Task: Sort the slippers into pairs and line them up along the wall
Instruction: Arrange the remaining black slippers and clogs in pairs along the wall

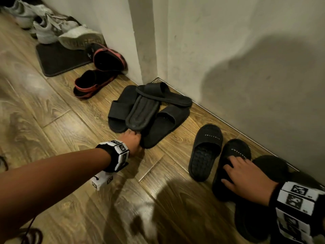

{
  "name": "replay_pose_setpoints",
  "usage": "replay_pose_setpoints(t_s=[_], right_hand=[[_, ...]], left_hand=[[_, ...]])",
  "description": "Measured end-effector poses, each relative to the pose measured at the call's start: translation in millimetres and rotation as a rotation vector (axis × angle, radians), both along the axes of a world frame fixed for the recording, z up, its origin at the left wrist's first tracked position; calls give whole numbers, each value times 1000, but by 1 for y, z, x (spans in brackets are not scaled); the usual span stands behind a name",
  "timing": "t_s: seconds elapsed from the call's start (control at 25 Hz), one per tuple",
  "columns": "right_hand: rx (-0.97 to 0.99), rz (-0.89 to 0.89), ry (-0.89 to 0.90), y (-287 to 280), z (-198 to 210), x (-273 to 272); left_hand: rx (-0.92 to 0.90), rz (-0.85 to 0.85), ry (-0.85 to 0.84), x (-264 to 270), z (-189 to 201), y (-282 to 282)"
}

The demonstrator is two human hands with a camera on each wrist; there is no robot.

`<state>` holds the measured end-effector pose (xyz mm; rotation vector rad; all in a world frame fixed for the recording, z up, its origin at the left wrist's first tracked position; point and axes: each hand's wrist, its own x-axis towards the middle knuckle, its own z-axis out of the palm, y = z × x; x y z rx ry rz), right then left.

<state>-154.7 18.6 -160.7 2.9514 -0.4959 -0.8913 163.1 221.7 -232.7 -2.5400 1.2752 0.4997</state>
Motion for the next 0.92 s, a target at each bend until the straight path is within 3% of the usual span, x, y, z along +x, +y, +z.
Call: replay_pose_setpoints(t_s=[0.16, 0.28, 0.4, 0.48, 0.56, 0.92], right_hand=[[-21, 41, 7, 4, -1, 5], [-34, 65, -2, 8, -3, 11], [-57, 82, -2, 11, -6, 15], [-70, 91, -3, 12, -8, 17], [-76, 94, -4, 13, -8, 18], [-61, 82, 11, 13, -10, 14]], left_hand=[[-109, 174, -37, 28, 14, 19], [-291, 248, -189, 47, 34, 23], [-434, 25, -326, 57, 52, 22], [-417, -215, -416, 57, 59, 16], [-398, -347, -453, 51, 63, 9], [-402, -425, -418, 23, 54, 0]])
